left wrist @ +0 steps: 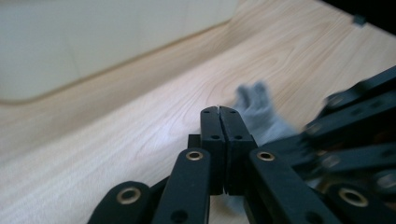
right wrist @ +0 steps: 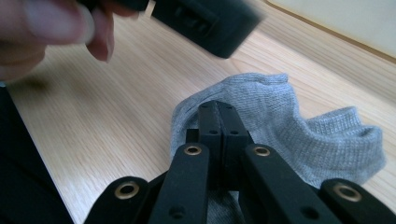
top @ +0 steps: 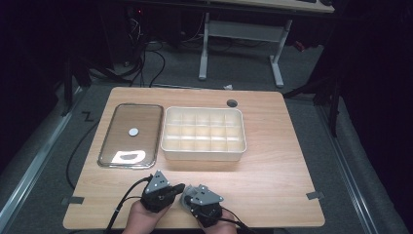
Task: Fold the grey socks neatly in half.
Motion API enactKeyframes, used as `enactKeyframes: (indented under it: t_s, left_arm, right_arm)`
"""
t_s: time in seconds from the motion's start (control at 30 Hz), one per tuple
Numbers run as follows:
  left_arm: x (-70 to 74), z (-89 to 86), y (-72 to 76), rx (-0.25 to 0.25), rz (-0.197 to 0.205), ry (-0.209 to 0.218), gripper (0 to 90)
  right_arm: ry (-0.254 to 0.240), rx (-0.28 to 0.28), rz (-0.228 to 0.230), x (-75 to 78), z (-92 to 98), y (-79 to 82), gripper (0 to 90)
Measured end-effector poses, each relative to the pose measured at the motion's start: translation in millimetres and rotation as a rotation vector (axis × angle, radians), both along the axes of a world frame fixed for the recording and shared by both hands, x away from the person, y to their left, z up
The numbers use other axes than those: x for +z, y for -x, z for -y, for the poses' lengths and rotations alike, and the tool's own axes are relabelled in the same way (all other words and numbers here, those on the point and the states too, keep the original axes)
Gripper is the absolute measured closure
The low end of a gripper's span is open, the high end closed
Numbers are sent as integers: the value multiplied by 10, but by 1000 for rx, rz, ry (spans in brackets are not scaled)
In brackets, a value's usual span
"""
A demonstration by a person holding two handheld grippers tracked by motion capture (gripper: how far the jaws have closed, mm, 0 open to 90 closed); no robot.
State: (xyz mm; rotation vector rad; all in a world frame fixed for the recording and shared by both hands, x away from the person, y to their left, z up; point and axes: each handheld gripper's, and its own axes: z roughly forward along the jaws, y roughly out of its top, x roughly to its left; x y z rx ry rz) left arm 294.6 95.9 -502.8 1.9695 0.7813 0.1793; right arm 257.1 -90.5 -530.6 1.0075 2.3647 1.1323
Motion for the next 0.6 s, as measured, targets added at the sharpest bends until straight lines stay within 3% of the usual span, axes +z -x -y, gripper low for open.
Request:
enactKeyframes:
  t_s: [0.13,0.3,0.37,0.43,0.5,0.53,0.57,0.6]
  left_arm:
    - [-38,51,-12,-31,-15,-9,900]
    - [-211,17,-139,-8,-77,-32,900]
    - [-221,12,-142,-11,-72,-37,900]
    - [-225,15,-142,-9,-71,-37,900]
    - [-232,20,-139,-9,-73,-38,900]
    - [-235,21,-135,-8,-70,-41,900]
    - [-239,22,-132,-8,-67,-45,900]
    - [-243,23,-127,-9,-64,-48,900]
  right_arm:
    - [5,35,15,-9,-106,-14,900]
    - [6,60,41,22,-105,15,900]
    - [-47,42,92,161,12,121,900]
    - [-53,27,97,201,56,138,900]
    - [-32,0,92,218,126,134,900]
    - [-17,-9,76,193,145,127,900]
    - [14,-13,27,94,152,105,900]
    - [14,-13,27,94,152,105,900]
